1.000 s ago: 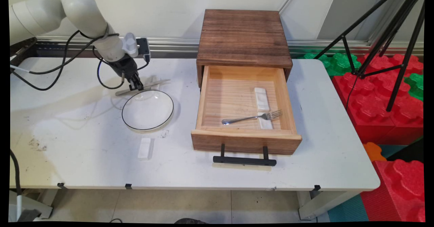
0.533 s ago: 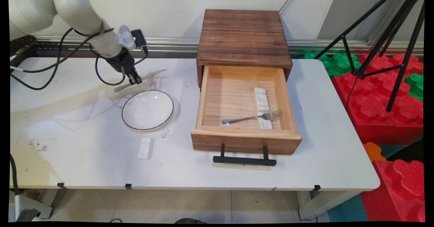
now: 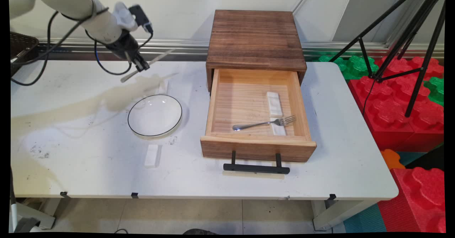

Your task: Place the picked object into the drawer

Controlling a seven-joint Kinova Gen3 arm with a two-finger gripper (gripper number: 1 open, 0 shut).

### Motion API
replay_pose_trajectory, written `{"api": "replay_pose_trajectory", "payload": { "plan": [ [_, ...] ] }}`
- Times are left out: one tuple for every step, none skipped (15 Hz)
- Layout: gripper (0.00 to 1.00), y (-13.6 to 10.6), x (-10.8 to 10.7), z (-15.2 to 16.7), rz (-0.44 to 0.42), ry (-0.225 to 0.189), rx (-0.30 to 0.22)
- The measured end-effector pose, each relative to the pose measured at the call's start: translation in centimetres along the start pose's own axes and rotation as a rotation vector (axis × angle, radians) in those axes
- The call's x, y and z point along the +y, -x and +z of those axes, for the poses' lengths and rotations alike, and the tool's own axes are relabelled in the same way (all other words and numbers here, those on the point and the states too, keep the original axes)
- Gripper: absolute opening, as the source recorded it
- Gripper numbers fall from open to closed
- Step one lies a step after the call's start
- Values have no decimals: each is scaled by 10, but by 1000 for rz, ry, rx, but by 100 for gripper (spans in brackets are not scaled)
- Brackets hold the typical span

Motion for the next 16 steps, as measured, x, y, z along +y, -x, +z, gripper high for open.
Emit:
{"api": "replay_pose_trajectory", "payload": {
  "plan": [
    [0,-4,2,-8,1,-5,15],
    [0,-10,4,-19,4,-13,37],
    [0,-15,6,-27,7,-16,52],
    [0,-23,11,-41,19,-18,85],
    [0,-27,14,-47,25,-17,99],
    [0,-36,20,-60,41,-13,132],
    [0,-42,25,-68,54,-7,156],
    [0,-47,30,-74,67,-2,176],
    [0,-52,35,-80,82,6,196],
    [0,-60,42,-88,103,17,222],
    [0,-65,47,-93,120,25,242],
    [0,-74,55,-100,142,37,270],
    [0,-80,60,-105,156,45,288],
    [0,-88,68,-111,175,57,312],
    [0,-97,77,-116,195,73,336],
    [0,-103,83,-119,208,83,350]
  ]
}}
